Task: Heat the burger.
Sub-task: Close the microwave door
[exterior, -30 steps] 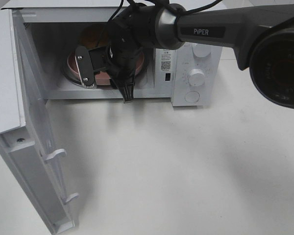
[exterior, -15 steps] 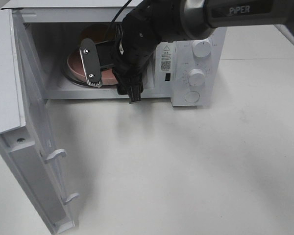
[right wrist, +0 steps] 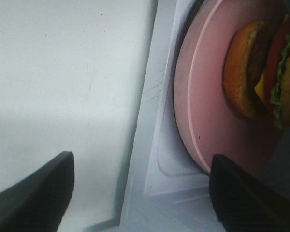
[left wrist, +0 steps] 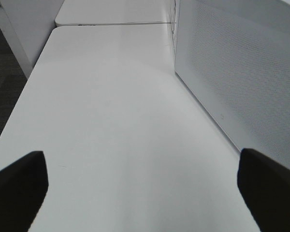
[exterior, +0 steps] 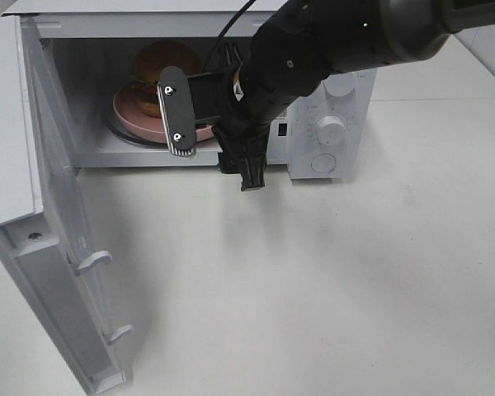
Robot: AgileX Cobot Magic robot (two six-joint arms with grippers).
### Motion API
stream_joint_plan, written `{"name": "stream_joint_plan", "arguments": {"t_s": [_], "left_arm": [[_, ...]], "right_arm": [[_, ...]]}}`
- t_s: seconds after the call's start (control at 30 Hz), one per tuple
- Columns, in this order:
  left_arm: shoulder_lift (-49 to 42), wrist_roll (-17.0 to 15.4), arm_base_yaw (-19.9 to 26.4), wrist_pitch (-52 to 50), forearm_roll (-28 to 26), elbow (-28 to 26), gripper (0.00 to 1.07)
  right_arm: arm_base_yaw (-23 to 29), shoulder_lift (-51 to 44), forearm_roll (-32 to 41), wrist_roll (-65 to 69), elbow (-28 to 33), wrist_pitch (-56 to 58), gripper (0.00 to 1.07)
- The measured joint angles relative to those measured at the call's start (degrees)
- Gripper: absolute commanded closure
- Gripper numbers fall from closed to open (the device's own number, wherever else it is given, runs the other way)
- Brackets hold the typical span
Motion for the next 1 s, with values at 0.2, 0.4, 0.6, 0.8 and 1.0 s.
{"name": "stream_joint_plan", "arguments": {"t_s": [0.2, 0.4, 0.6, 0.8, 1.0], "left_arm": [[0.0, 0.0, 0.0, 0.0, 0.0, 0.0, 0.07], [0.0, 0.0, 0.0, 0.0, 0.0, 0.0, 0.07], [0.0, 0.0, 0.0, 0.0, 0.0, 0.0, 0.07], [0.0, 0.0, 0.0, 0.0, 0.0, 0.0, 0.07], [0.0, 0.0, 0.0, 0.0, 0.0, 0.0, 0.07]], "right_arm": [[0.0, -3.8, -0.1, 1.8, 4.9, -1.3, 0.31], [0.0, -10.1, -0.1, 4.4, 12.5, -2.9, 0.31], [0.0, -15.5, -0.1, 8.0, 18.7, -3.1, 0.31], [0.0, -21.9, 0.0, 15.2, 25.3, -3.2, 0.31], [0.0, -28.3, 0.1, 25.0, 30.6, -2.5, 0.31]]}}
